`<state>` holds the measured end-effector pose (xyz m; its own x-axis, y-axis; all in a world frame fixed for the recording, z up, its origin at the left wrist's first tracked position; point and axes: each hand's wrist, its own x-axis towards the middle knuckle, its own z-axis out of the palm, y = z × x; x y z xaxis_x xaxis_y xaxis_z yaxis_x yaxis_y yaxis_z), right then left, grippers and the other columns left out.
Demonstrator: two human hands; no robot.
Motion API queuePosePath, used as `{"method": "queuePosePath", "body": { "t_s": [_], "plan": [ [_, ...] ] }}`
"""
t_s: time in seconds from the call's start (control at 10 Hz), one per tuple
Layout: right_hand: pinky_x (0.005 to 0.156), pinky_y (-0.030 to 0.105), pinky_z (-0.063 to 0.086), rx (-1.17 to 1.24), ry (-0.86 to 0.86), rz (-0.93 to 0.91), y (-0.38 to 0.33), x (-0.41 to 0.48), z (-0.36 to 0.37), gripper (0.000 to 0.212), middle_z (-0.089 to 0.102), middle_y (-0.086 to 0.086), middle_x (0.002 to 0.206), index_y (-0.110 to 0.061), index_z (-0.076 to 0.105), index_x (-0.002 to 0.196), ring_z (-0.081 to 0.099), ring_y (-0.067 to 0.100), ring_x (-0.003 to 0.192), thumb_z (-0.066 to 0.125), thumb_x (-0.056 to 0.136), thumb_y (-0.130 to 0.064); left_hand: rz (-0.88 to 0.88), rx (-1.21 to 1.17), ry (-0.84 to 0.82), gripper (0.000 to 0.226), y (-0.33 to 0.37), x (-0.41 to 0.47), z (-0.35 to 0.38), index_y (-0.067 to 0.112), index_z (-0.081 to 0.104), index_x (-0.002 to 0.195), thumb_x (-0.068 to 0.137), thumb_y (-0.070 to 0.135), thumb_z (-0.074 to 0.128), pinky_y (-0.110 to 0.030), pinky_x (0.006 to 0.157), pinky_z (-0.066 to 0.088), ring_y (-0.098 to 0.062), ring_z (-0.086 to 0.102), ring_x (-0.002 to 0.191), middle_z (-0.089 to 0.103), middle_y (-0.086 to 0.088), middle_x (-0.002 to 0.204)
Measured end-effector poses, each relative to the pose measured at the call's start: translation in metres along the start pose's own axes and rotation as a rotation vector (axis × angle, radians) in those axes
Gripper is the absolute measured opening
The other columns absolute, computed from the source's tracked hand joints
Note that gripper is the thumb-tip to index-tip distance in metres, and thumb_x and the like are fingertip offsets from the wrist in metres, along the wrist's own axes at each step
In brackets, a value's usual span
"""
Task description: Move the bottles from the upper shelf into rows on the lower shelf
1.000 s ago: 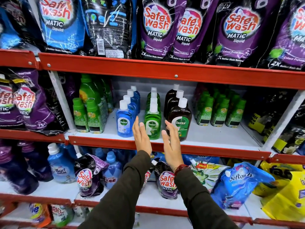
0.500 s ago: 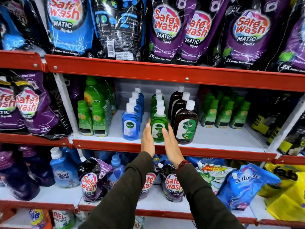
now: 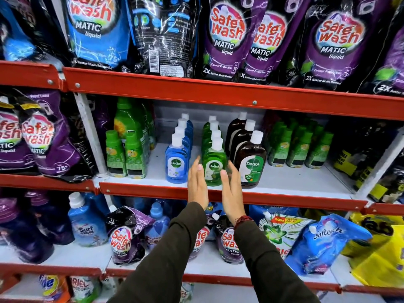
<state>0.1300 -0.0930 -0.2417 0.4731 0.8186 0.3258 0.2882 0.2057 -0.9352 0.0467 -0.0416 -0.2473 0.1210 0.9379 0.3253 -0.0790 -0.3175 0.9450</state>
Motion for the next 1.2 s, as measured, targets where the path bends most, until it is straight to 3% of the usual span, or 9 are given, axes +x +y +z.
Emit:
{"method": "queuePosePath", "body": {
  "t_s": [0.1,0.2,0.3,0.4,0.5,0.6,0.7,1.1,1.2],
  "plan": [
    [0.11,0.034,0.044,0.039,0.107,-0.11,0.003,-0.008,0.011,0.038,0.055,-0.001,0.137,-0.026,0.054,0.135,0.052,0.008,0.13,0.045,0.102,-0.042,0.097,0.032,0.094,0.047,-0.001,-0.002,-0.014,0.026,0.05,0.142,0.104,0.042,0.028,-0.004,0.107,0.028,-0.002,0.044,0.134,0.051,0.002,0.148],
    [0.108,0.033,0.046,0.041,0.097,-0.171,0.0,-0.014,0.03,0.027,0.062,0.001,0.127,-0.023,0.06,0.126,0.057,0.01,0.122,0.046,0.104,-0.026,0.21,0.04,0.275,0.04,0.004,-0.001,-0.034,0.018,0.054,0.136,0.106,0.032,0.031,-0.01,0.106,0.033,0.002,0.049,0.124,0.055,-0.004,0.136],
    [0.115,0.023,0.035,0.018,-0.073,-0.122,-0.005,-0.016,0.052,0.036,0.055,-0.005,0.144,-0.024,0.054,0.139,0.047,0.005,0.136,0.042,0.105,-0.031,0.218,0.034,0.383,0.048,0.006,0.011,-0.052,0.014,0.046,0.145,0.106,0.037,0.03,-0.005,0.106,0.027,-0.005,0.042,0.132,0.045,-0.003,0.146],
    [0.12,0.02,0.019,0.027,-0.21,0.033,-0.012,-0.016,0.061,0.049,0.032,-0.016,0.156,-0.026,0.034,0.154,0.026,-0.003,0.145,0.037,0.106,-0.038,0.053,0.008,0.301,0.05,0.005,0.023,-0.059,0.016,0.029,0.156,0.11,0.034,0.027,0.005,0.104,0.012,-0.006,0.022,0.146,0.026,-0.001,0.161],
    [0.119,0.018,0.011,0.047,-0.249,0.123,-0.017,-0.012,0.064,0.057,0.023,-0.014,0.161,-0.024,0.02,0.159,0.017,-0.005,0.144,0.033,0.106,-0.042,-0.119,-0.046,0.149,0.057,-0.006,0.031,-0.063,0.017,0.02,0.159,0.109,0.044,0.023,-0.021,0.125,0.006,-0.013,0.012,0.156,0.016,-0.001,0.169],
    [0.114,0.015,0.009,0.071,-0.271,0.176,-0.022,-0.005,0.065,0.06,0.018,-0.011,0.164,-0.022,0.013,0.16,0.013,-0.007,0.14,0.028,0.106,-0.045,-0.218,-0.158,0.049,0.102,-0.01,0.035,-0.067,0.021,0.031,0.158,0.081,0.088,0.034,-0.042,0.127,0.021,-0.013,0.031,0.151,0.033,0.0,0.165],
    [0.114,0.015,0.012,0.066,-0.261,0.156,-0.032,-0.007,0.094,0.061,0.018,-0.01,0.166,-0.021,0.016,0.16,0.016,-0.005,0.144,0.027,0.106,-0.046,-0.213,-0.224,0.01,0.101,-0.016,0.044,-0.096,0.023,0.039,0.154,0.076,0.088,0.036,-0.043,0.124,0.031,-0.013,0.044,0.143,0.046,-0.001,0.157],
    [0.118,0.02,0.017,0.075,-0.307,0.131,-0.025,-0.001,0.094,0.06,0.024,-0.011,0.164,-0.025,0.019,0.16,0.024,-0.001,0.146,0.034,0.106,-0.045,-0.175,-0.119,-0.022,0.11,-0.027,0.052,-0.098,0.029,0.033,0.157,0.072,0.098,0.034,-0.047,0.126,0.025,-0.013,0.036,0.148,0.04,0.002,0.161],
    [0.115,0.017,0.017,0.084,-0.289,0.105,-0.029,-0.004,0.093,0.058,0.024,-0.011,0.164,-0.024,0.018,0.159,0.023,-0.003,0.144,0.034,0.106,-0.042,-0.129,-0.073,-0.003,0.08,-0.01,0.043,-0.095,0.025,0.028,0.159,0.095,0.075,0.031,-0.035,0.126,0.019,-0.008,0.028,0.15,0.032,0.0,0.165]
  ]
}}
